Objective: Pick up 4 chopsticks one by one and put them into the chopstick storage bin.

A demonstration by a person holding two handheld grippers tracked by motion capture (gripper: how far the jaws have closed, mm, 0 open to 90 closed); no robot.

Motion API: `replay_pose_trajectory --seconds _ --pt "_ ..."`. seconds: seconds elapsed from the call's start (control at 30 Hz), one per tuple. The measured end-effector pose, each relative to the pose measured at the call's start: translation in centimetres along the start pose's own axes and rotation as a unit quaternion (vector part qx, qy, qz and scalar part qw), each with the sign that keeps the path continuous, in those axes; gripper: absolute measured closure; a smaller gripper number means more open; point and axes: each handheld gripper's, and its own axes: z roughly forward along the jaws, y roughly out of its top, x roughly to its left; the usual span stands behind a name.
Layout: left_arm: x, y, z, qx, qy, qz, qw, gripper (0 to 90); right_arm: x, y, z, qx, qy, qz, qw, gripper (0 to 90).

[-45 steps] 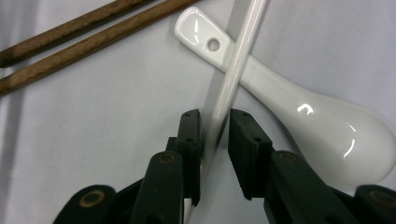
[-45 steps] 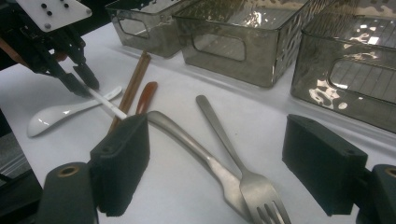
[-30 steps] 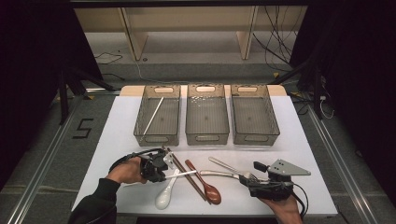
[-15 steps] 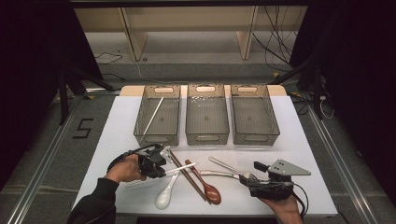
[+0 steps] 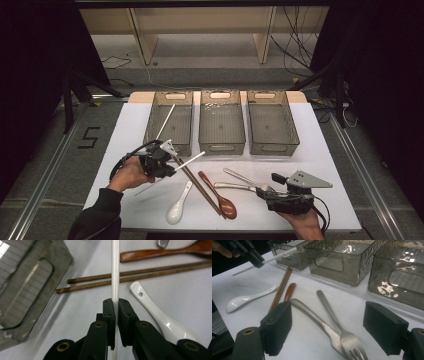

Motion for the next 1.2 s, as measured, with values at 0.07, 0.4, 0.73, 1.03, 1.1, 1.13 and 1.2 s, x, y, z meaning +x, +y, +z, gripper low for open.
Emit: replay_pose_trajectory --seconds 0.07,0.4,0.73,1.03,1.1,1.13,1.2 --pt "0.3 0.1 -0.6 -0.012 0.006 -0.015 0.9998 84.4 0.0 0.0 0.0 0.001 -0.001 -0.001 1.0000 23.9" --pt "2.9 0.7 -3.1 -0.074 0.026 -0.080 0.9937 84.4 -0.1 -0.1 0.1 0.001 -0.001 0.002 1.0000 23.9" --pt "5.9 2.3 -5.0 -0.115 0.049 -0.122 0.9846 84.4 -0.1 0.0 0.1 0.000 -0.001 0.001 1.0000 23.9" --pt "8.4 3.9 -6.0 -0.129 0.069 -0.155 0.9770 84.4 -0.1 0.0 0.1 0.000 0.000 0.002 1.0000 23.9" --pt "8.9 4.1 -6.0 -0.132 0.069 -0.161 0.9756 84.4 -0.1 0.0 0.1 0.000 0.000 0.001 1.0000 23.9" --pt "9.2 4.2 -6.0 -0.135 0.068 -0.165 0.9746 84.4 -0.1 0.0 0.1 0.000 0.000 0.001 1.0000 23.9" --pt "9.7 4.4 -6.0 -0.136 0.071 -0.172 0.9731 84.4 -0.1 0.0 0.1 0.000 0.000 0.001 1.0000 23.9"
